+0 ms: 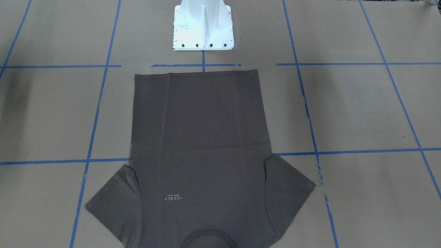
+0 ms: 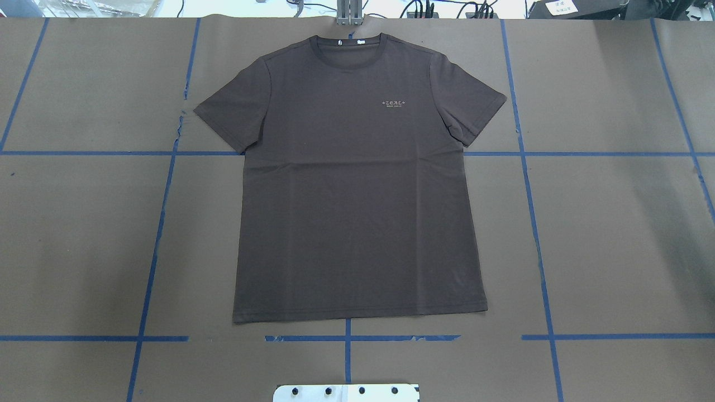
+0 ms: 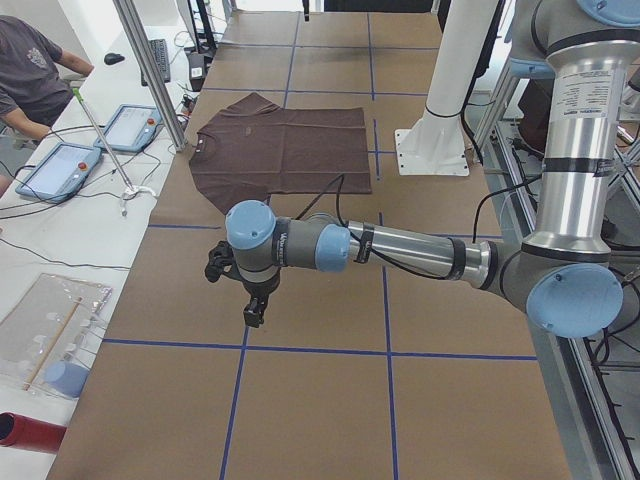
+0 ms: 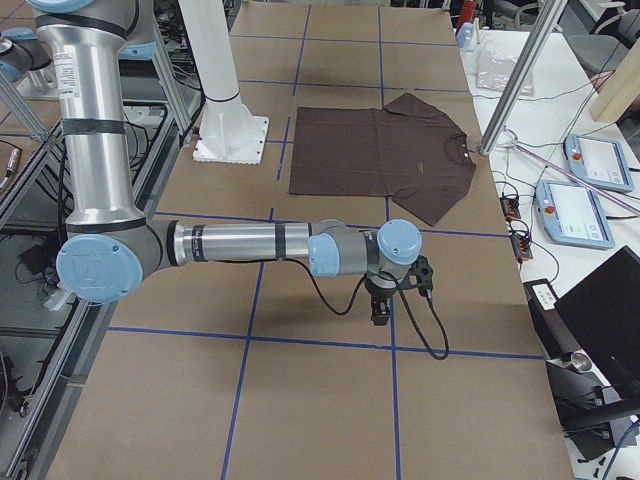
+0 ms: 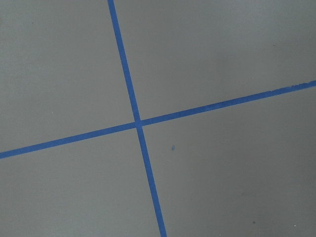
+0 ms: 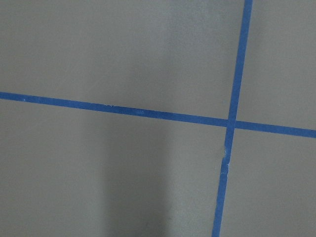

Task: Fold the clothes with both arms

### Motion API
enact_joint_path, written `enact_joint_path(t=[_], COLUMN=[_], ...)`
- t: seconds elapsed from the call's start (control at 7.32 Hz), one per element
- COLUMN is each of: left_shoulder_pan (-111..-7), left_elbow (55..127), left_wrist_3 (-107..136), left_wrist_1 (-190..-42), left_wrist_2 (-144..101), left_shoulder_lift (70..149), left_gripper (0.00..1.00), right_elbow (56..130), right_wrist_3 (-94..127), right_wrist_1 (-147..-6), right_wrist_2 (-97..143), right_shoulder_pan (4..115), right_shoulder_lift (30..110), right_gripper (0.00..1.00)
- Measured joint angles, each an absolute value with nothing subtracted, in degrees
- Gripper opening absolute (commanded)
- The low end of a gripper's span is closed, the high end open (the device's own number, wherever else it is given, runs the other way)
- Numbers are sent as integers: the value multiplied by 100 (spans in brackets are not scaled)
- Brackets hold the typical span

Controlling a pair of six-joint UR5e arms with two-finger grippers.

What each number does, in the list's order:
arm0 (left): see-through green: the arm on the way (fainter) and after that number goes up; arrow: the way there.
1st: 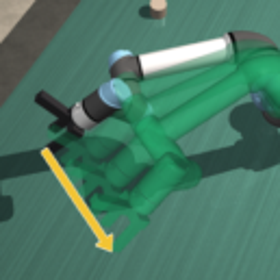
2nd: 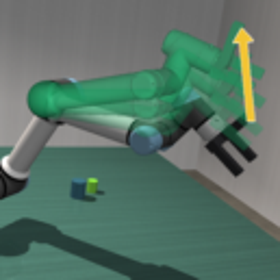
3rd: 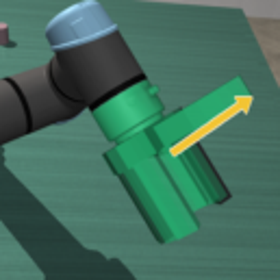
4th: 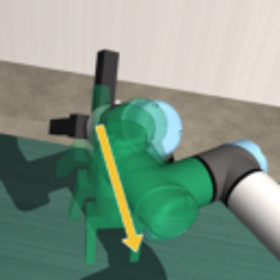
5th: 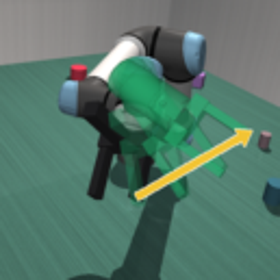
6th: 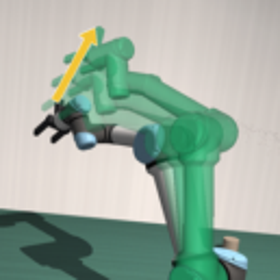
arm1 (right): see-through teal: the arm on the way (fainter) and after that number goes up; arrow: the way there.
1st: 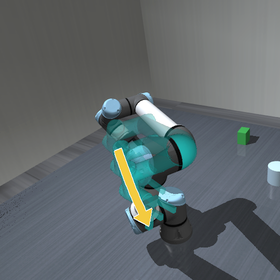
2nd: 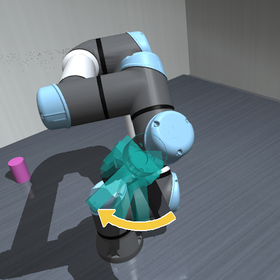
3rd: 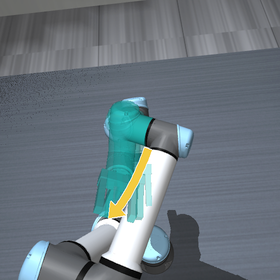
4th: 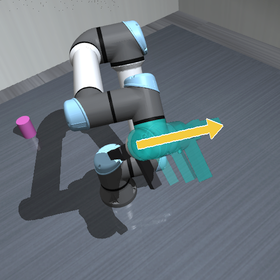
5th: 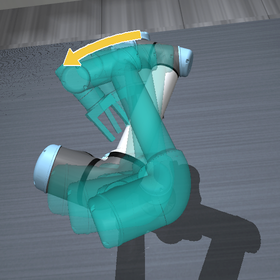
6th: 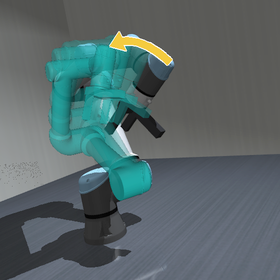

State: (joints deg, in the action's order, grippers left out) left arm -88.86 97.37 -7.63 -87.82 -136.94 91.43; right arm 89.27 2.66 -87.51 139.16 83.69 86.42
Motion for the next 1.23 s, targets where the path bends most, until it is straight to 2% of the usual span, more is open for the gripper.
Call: enact_joint_path(t=[0.82,1.23], left_shoulder_pan=[-8884,-8874], left_elbow=[9744,9686], left_wrist_3=[-747,-739], left_wrist_1=[-8775,-8777], left_wrist_2=[-13717,-13756], left_shoulder_lift=[9148,9157], left_gripper=[100,100], right_elbow=[8954,8849], right_wrist_3=[565,771], right_wrist_1=[-8681,-8432], right_wrist_2=[13830,13748], right_shoulder_pan=[8332,7882], right_shoulder_lift=[8393,7864], right_gripper=[100,100])
